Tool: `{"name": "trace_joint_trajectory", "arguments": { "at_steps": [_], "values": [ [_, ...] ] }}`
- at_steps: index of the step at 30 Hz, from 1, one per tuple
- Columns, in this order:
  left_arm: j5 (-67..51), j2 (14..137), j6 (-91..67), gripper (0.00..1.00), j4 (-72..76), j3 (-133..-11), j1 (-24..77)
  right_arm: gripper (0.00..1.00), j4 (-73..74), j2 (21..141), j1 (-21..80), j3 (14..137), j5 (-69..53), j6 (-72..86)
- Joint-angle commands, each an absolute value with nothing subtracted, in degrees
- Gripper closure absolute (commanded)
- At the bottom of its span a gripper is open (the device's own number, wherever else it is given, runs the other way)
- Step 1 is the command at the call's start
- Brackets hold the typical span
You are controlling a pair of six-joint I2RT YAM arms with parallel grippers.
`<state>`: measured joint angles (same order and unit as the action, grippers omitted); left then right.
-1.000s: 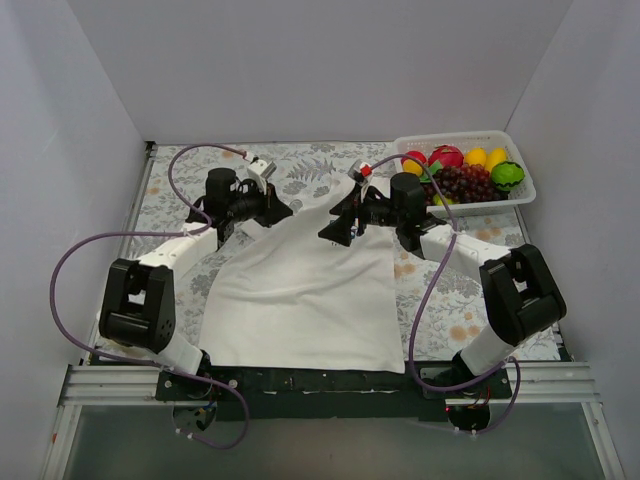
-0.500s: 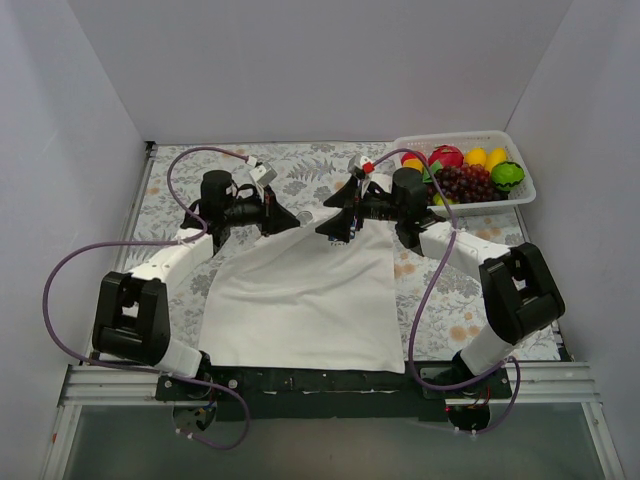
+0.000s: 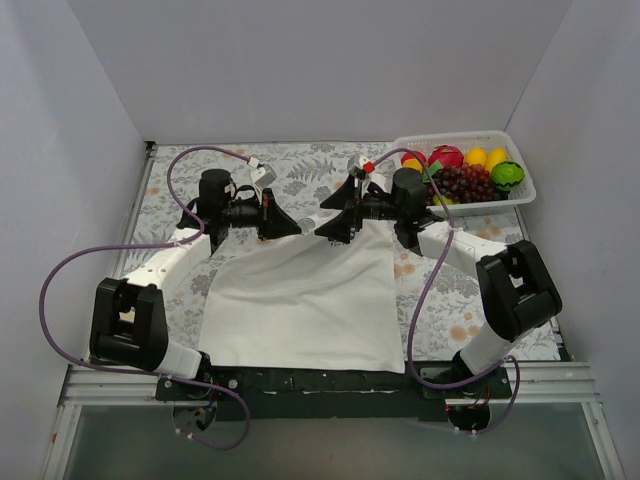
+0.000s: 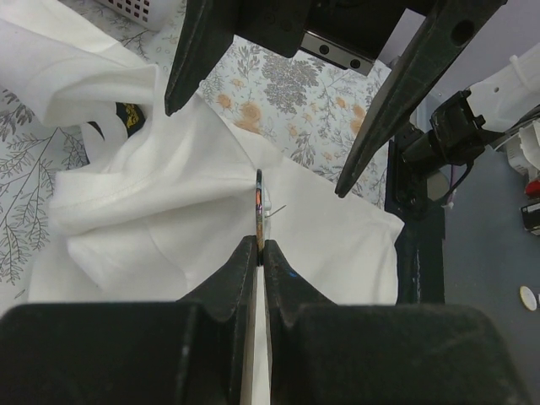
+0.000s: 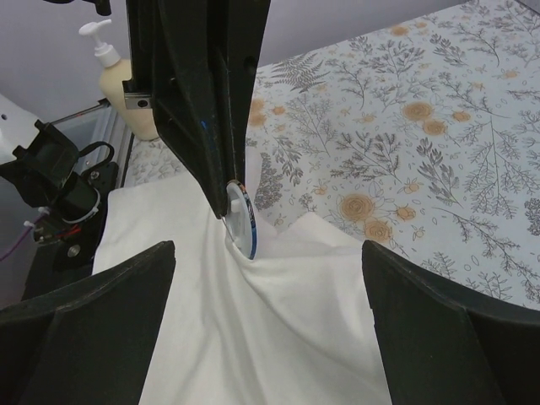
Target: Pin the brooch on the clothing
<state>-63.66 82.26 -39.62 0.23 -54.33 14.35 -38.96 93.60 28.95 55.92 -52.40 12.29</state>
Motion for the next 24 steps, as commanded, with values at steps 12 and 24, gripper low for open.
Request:
{"name": "trace_joint_trajectory", "arguments": {
  "at_steps": [12,24],
  "values": [
    [-67.41,78.66,-39.73,1.00,-1.58,-56.95,14.33,0.05,-40.08,97.56,31.29,60.82,-53.44,13.36],
    [-66.09,78.49,-39.90,1.00,-1.76,-57.04,14.33,0.26,-40.25,99.49,31.38,62.40,-56.69,14.50]
  ]
}}
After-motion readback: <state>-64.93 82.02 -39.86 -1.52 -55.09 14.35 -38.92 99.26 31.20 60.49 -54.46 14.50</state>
